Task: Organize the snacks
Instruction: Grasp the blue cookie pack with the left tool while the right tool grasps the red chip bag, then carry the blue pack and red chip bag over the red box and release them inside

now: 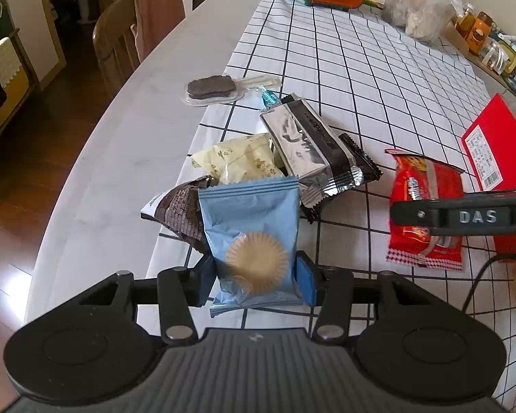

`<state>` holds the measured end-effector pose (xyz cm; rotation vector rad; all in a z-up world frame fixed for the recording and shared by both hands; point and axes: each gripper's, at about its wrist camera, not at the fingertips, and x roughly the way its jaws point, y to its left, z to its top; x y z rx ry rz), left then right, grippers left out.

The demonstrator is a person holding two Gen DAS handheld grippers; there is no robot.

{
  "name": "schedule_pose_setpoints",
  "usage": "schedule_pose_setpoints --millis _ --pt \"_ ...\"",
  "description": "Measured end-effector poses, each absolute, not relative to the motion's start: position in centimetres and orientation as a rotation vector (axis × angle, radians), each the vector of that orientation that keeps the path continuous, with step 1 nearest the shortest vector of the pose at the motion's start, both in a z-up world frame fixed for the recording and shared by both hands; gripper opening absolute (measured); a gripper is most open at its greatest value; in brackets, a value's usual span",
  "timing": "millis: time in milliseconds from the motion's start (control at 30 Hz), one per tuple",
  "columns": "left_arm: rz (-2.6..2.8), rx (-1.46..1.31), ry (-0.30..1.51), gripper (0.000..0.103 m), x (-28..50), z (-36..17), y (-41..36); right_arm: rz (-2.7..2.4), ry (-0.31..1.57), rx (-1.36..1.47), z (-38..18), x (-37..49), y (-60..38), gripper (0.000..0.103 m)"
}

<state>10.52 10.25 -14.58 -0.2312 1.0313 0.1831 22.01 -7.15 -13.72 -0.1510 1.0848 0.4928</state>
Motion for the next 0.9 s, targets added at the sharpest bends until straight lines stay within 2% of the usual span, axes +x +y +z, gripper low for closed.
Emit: schedule_pose_setpoints --millis 400,900 --pt "0.161 -0.197 1.011 0.048 10.3 -11.8 7.2 0.536 1.051 -0.104 -10.0 19.6 -10.5 0.074" --pt "0.063 -0.131 0.943 0.048 11.7 -6.4 -1.2 0.570 0.972 -0.076 -4.2 17.6 -18.5 0.074"
